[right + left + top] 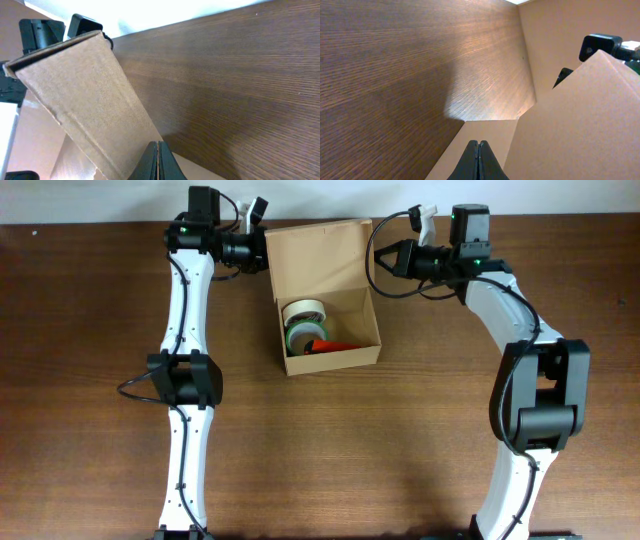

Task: Pack container
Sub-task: 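Fold the lid down over the box with both grippers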

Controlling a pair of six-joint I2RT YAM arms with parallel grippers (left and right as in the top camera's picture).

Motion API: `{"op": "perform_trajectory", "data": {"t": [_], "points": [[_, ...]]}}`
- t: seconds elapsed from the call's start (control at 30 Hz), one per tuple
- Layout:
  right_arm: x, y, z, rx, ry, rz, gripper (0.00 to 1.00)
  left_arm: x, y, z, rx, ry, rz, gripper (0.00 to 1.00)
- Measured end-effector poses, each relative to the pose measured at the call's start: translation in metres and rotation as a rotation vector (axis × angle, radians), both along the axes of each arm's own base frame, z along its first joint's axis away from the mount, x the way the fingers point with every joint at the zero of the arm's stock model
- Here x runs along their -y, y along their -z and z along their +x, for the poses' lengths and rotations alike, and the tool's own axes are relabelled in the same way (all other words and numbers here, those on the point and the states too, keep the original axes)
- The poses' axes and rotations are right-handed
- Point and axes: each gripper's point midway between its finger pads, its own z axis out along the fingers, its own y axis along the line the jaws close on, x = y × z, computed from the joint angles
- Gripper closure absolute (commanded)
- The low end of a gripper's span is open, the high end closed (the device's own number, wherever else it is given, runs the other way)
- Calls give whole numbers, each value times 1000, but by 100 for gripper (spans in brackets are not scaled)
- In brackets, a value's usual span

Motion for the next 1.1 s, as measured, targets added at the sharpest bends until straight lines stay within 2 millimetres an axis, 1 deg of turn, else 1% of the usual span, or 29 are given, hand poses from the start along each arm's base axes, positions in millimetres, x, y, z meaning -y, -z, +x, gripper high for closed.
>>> {"op": "perform_trajectory", "data": {"t": [0.17,0.33,0.47,0.6,0.67,0.77,0.87,0.93,1.0,1.1], "points": [[0,-4,-1,-20,-3,-3,96,0,-1,0,7,3,2,99],[0,-12,-3,-36,-13,-16,96,-1,-10,-1,31,4,10,98],[2,-17,-9,-64,-25,-51,96,-4,-29,-6,56,-4,48,98],[4,-27,-9,-45,-38,-86,96,-7,-62,-16,105,-2,83,98],[4,-32,-9,-28,-45,-97,96,-8,-74,-22,122,3,94,98],[5,-37,-8,-16,-46,-107,96,-9,-83,-32,124,14,110,98],[5,-41,-8,-8,-52,-117,96,-8,-80,-40,103,31,134,98],[5,-42,-10,-11,-57,-123,97,-7,-74,-48,74,42,157,99],[6,-40,-12,-19,-59,-134,96,-5,-68,-56,52,62,183,98],[7,-32,-18,-49,-62,-172,97,1,-59,-66,30,91,231,99]]}}
